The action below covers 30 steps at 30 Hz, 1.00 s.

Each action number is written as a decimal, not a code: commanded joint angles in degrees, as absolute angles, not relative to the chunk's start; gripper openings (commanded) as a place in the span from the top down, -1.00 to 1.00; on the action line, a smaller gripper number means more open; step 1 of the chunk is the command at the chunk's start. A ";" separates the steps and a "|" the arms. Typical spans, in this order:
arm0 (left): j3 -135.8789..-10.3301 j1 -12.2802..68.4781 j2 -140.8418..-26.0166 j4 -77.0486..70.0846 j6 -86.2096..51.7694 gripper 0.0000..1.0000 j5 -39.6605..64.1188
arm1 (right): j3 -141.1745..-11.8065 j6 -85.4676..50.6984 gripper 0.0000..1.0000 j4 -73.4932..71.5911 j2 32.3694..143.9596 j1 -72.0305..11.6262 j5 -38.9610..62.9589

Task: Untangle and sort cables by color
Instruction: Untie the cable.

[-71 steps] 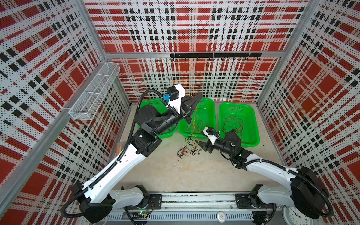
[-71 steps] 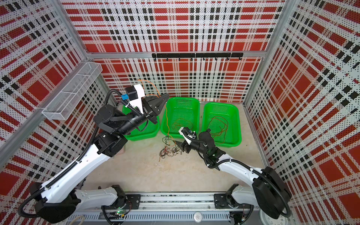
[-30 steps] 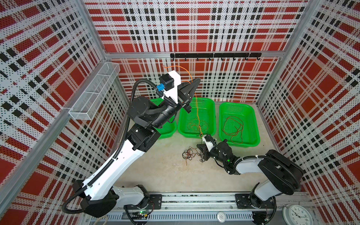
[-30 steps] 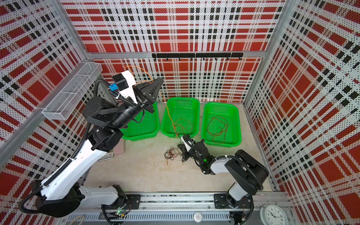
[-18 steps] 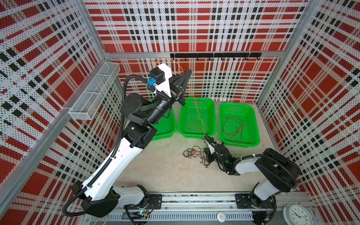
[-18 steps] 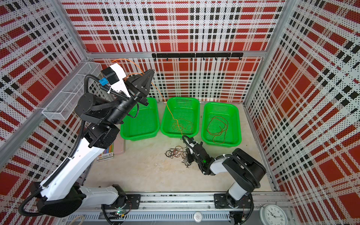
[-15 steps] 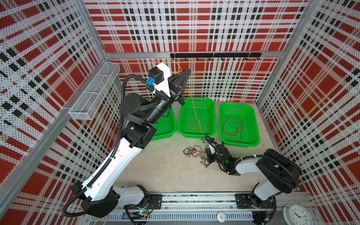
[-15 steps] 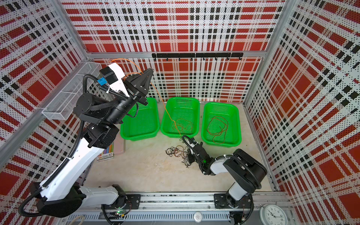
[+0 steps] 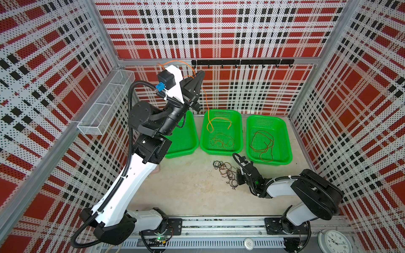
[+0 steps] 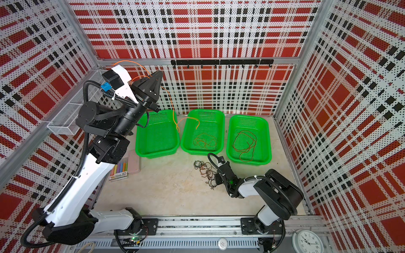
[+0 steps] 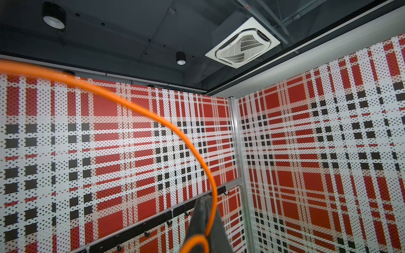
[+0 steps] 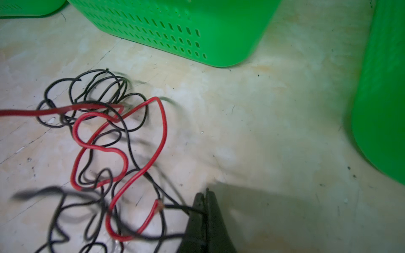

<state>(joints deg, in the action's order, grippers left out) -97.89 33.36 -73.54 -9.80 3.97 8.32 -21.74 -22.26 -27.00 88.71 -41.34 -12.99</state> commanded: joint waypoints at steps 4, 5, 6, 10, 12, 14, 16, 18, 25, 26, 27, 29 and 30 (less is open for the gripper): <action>-100.43 31.12 -73.09 -9.32 2.42 1.00 10.81 | -19.16 -20.14 0.90 -29.00 85.95 -41.03 -12.30; -100.08 31.12 -73.17 -9.03 2.14 1.00 11.51 | -18.92 -18.42 0.71 -30.36 84.66 -41.17 -9.76; -99.65 31.18 -73.33 -8.93 1.77 1.00 11.90 | -18.98 -16.59 0.54 -30.95 83.49 -41.56 -8.86; -97.00 31.22 -73.32 -9.98 0.80 1.00 12.81 | -20.80 -10.36 0.12 -28.88 78.23 -42.79 -6.84; -96.06 31.23 -73.49 -10.04 0.60 1.00 13.18 | -21.43 -8.07 -0.03 -27.66 74.69 -43.24 -6.11; -94.68 31.21 -73.48 -10.64 0.28 1.00 13.23 | -21.71 -6.11 -0.16 -26.71 71.24 -43.37 -4.46; -92.93 31.20 -73.40 -11.52 -0.06 1.00 13.28 | -21.97 -5.04 -0.29 -25.63 67.87 -43.33 -3.66; -91.04 31.20 -73.51 -12.84 -0.73 1.00 13.44 | -22.42 -3.91 -0.37 -23.88 64.67 -43.43 -3.13; -85.94 31.31 -75.95 -17.31 -2.74 1.00 13.89 | -23.77 -2.22 -0.43 -18.33 56.46 -43.44 -2.21; -85.34 31.30 -76.62 -18.32 -2.98 1.00 13.84 | -24.18 -2.04 -0.42 -16.91 55.79 -43.37 -1.66; -84.88 31.42 -77.17 -19.13 -3.15 1.00 13.88 | -24.39 -2.10 -0.43 -15.87 55.26 -43.42 -1.47; -84.01 31.59 -78.78 -20.98 -3.32 1.00 13.51 | -24.48 -2.21 -0.43 -14.06 53.97 -43.42 -0.54; -83.71 31.67 -79.52 -21.68 -3.39 1.00 13.21 | -24.31 -2.26 -0.43 -13.81 53.55 -43.38 0.20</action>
